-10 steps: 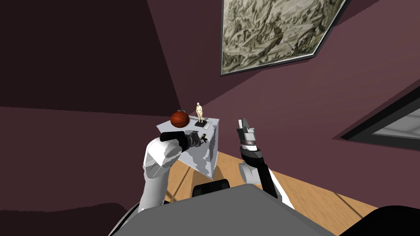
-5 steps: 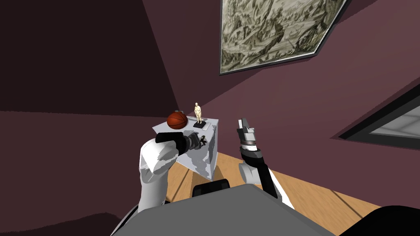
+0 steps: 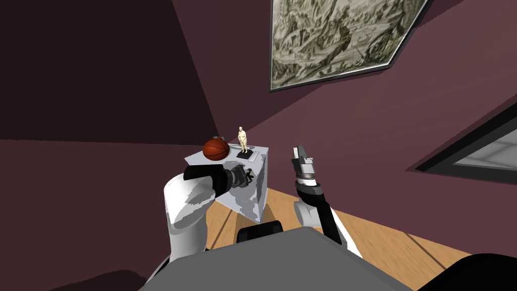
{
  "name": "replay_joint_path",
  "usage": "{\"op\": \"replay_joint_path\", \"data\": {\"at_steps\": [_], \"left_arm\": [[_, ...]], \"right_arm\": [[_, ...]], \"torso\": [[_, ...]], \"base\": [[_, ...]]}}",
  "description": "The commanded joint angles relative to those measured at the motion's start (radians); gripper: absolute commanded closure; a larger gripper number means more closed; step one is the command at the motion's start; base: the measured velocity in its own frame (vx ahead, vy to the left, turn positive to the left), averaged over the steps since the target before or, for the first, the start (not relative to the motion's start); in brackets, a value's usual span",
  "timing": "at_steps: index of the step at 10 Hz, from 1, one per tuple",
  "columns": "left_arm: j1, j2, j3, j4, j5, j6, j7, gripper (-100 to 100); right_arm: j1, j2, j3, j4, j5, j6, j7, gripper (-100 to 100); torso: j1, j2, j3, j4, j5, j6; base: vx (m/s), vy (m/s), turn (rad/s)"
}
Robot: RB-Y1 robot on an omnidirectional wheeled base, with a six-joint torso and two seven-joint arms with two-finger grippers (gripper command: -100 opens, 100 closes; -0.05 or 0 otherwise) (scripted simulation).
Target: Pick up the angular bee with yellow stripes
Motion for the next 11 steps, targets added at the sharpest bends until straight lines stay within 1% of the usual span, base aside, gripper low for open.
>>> {"op": "replay_joint_path", "data": {"at_steps": [1,2,5,6,7,11], "left_arm": [[0.0,0.0,0.0,0.0,0.0,0.0,0.0,0],[0.002,-0.002,0.0,0.029,-0.006,-0.029,-0.013,-100],[0.007,-0.006,0.0,0.088,-0.017,-0.087,-0.038,-100],[0.008,-0.005,0.001,0.076,-0.014,-0.075,-0.032,-100],[0.008,-0.005,0.001,0.079,-0.014,-0.079,-0.035,100],[0.007,-0.006,-0.003,0.078,-0.009,-0.074,-0.037,100]], "right_arm": [[0.0,0.0,0.0,0.0,0.0,0.0,0.0,0],[0.0,0.0,0.0,0.0,0.0,0.0,0.0,0],[0.0,0.0,0.0,0.0,0.0,0.0,0.0,0],[0.0,0.0,0.0,0.0,0.0,0.0,0.0,0],[0.0,0.0,0.0,0.0,0.0,0.0,0.0,0],[0.0,0.0,0.0,0.0,0.0,0.0,0.0,0]], "torso": [[0.0,0.0,0.0,0.0,0.0,0.0],[0.0,0.001,0.0,0.0,0.0,0.0],[-0.001,0.001,0.001,0.0,0.0,0.0],[-0.001,0.001,0.001,0.0,0.0,0.0],[0.0,0.001,0.001,0.0,0.0,0.0],[-0.002,-0.001,0.0,0.0,0.001,-0.003]], "base": [[0.0,0.0,0.0],[-0.004,-0.007,-0.012],[-0.008,-0.015,-0.011],[-0.003,-0.008,-0.001],[0.0,0.0,0.0],[0.0,0.003,-0.005]]}}
